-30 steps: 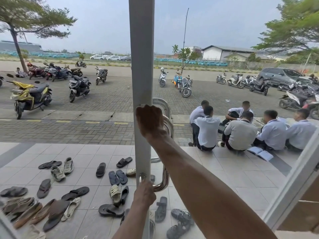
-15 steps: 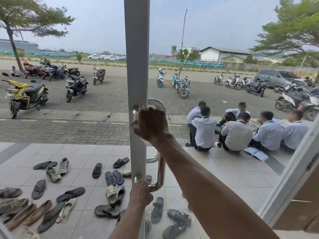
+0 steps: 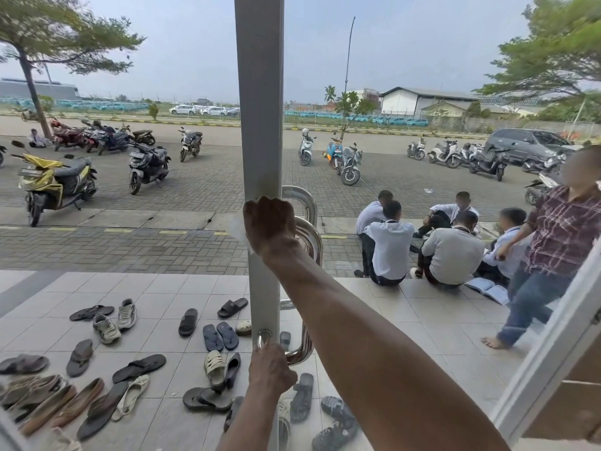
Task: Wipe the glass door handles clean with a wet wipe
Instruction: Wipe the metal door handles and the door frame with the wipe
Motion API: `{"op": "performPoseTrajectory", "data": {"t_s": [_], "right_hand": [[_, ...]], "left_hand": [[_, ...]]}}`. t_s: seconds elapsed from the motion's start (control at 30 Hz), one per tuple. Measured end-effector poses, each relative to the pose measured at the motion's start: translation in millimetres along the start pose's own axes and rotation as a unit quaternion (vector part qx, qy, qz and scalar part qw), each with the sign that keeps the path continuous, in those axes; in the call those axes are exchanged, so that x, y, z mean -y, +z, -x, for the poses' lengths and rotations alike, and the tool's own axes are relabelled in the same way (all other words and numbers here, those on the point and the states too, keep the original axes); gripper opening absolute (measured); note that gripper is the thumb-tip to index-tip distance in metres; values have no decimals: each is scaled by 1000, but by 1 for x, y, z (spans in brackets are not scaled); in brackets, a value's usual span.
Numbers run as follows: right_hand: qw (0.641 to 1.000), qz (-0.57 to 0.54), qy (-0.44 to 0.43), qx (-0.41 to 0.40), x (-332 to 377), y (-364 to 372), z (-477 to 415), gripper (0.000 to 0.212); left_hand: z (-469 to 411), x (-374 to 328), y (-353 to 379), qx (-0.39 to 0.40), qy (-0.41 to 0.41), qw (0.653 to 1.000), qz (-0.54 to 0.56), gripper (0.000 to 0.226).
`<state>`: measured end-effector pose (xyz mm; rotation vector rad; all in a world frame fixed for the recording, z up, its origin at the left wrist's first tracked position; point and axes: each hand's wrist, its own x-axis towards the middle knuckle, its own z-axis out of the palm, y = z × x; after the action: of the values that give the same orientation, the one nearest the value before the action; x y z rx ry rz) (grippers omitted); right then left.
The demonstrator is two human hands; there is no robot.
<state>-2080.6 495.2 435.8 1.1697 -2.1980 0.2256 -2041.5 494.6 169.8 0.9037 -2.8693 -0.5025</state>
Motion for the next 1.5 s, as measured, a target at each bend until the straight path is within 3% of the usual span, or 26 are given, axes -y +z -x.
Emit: {"op": "performPoseTrajectory", "data": {"t_s": [0.47, 0.63, 0.83, 0.93, 1.0, 1.13, 1.27, 1.3, 1.4, 1.5], "right_hand": [[1000, 17, 18, -8, -12, -1, 27, 18], [998, -11, 34, -44, -6, 0, 24, 35], [999, -34, 41, -5, -1, 6, 7, 12], [999, -30, 38, -3, 2, 13, 6, 59], [1000, -8, 23, -14, -2, 16, 9, 72], [1000, -11, 5, -12, -8, 9, 15, 63], [999, -36, 17, -24, 0, -9, 20, 7], [999, -31, 22, -17, 2, -10, 19, 8], [999, -10, 29, -31, 3, -10, 12, 40], [999, -16, 24, -22, 2, -7, 10, 39]], "left_hand": [[3, -3, -4, 12, -12, 999, -29, 26], [4, -2, -4, 17, -13, 1000, -19, 29], [3, 1, -3, 13, 4, 1000, -25, 37], [3, 2, -3, 15, 12, 999, -29, 40], [3, 4, -4, 19, 14, 999, -33, 41], [3, 4, -6, 27, 10, 999, -35, 38], [5, 4, -6, 24, 18, 999, -34, 41], [5, 3, -5, 26, 19, 999, -38, 40], [6, 1, -7, 38, 20, 998, -43, 34], [8, 5, -15, 2, 24, 1000, -3, 33]]}}
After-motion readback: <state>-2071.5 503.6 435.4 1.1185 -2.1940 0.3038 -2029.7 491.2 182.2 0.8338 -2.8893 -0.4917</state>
